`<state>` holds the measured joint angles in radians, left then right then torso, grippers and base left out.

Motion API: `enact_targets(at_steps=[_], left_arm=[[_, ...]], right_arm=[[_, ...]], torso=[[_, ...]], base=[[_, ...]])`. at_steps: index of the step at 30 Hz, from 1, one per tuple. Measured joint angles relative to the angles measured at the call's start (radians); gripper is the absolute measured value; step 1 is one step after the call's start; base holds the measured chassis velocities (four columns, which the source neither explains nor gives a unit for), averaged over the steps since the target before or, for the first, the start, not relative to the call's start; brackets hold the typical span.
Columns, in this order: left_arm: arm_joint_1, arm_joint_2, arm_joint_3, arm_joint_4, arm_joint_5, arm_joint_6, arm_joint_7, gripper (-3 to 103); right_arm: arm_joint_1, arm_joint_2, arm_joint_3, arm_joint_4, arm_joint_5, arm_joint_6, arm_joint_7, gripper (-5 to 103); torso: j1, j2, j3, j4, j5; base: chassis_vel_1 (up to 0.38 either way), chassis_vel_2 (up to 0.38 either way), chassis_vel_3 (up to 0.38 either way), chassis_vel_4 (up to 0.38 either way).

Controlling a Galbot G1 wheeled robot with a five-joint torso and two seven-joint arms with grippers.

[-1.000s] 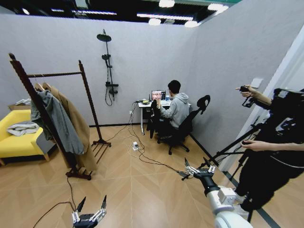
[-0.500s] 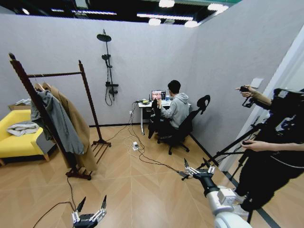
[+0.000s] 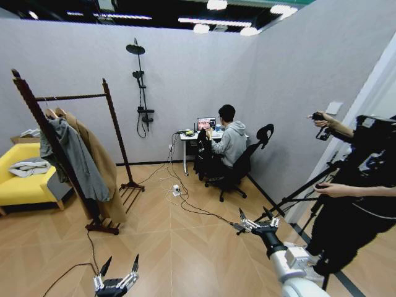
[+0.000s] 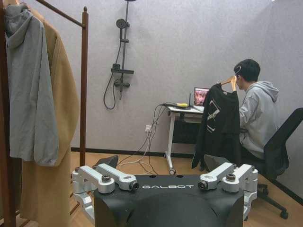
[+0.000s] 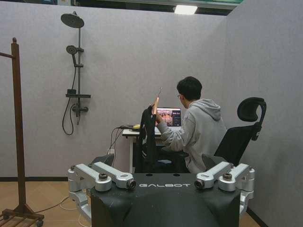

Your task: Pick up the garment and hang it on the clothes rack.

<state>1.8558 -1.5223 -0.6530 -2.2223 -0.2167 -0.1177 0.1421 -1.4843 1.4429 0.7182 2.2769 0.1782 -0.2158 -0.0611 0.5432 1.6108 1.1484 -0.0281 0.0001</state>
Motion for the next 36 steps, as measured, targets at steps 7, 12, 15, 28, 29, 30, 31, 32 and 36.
enact_targets(at_steps=[7, 12, 15, 28, 29, 30, 31, 32, 36], left_arm=[[0.000, 0.000, 0.000, 0.000, 0.000, 0.000, 0.000, 100], [0.000, 0.000, 0.000, 0.000, 0.000, 0.000, 0.000, 100], [0.000, 0.000, 0.000, 0.000, 0.000, 0.000, 0.000, 100], [0.000, 0.000, 0.000, 0.000, 0.000, 0.000, 0.000, 100], [0.000, 0.000, 0.000, 0.000, 0.000, 0.000, 0.000, 100], [0.000, 0.000, 0.000, 0.000, 0.000, 0.000, 0.000, 100], [0.000, 0.000, 0.000, 0.000, 0.000, 0.000, 0.000, 100], [0.000, 0.000, 0.000, 0.000, 0.000, 0.000, 0.000, 100], [0.000, 0.000, 0.000, 0.000, 0.000, 0.000, 0.000, 100]], right_arm=[[0.007, -0.001, -0.007, -0.009, -0.001, 0.005, -0.003, 100], [0.009, -0.002, -0.008, -0.016, -0.001, 0.011, -0.005, 100], [0.008, -0.002, -0.007, -0.020, -0.001, 0.017, -0.007, 100], [0.006, -0.006, -0.004, -0.024, 0.000, 0.027, -0.011, 100], [0.007, -0.005, -0.005, -0.025, 0.000, 0.028, -0.012, 100], [0.007, -0.005, -0.005, -0.025, 0.000, 0.028, -0.012, 100], [0.007, -0.005, -0.006, -0.026, -0.001, 0.030, -0.013, 100], [0.007, -0.005, -0.007, -0.026, -0.002, 0.031, -0.013, 100], [0.006, -0.005, -0.007, -0.026, -0.003, 0.035, -0.013, 100]], torso=[[0.000, 0.000, 0.000, 0.0000, -0.0003], [0.001, 0.000, 0.000, -0.0002, -0.0004], [0.001, 0.000, 0.000, -0.0001, 0.0001], [0.001, 0.000, 0.000, -0.0002, 0.0000], [0.001, -0.001, 0.001, 0.0002, 0.0001], [0.001, -0.001, 0.001, 0.0002, 0.0001], [0.001, -0.001, 0.000, -0.0002, -0.0003], [0.000, 0.000, 0.000, -0.0002, 0.0000], [0.001, 0.000, 0.000, -0.0003, -0.0001]], base=[[-0.127, 0.135, 0.125, -0.151], [-0.225, 0.215, 0.233, -0.243], [-0.265, 0.248, 0.253, -0.266], [-0.330, 0.332, 0.333, -0.341], [-0.369, 0.351, 0.387, -0.381], [-0.369, 0.351, 0.387, -0.381], [-0.369, 0.369, 0.354, -0.333], [-0.369, 0.360, 0.357, -0.374], [-0.333, 0.348, 0.352, -0.340]])
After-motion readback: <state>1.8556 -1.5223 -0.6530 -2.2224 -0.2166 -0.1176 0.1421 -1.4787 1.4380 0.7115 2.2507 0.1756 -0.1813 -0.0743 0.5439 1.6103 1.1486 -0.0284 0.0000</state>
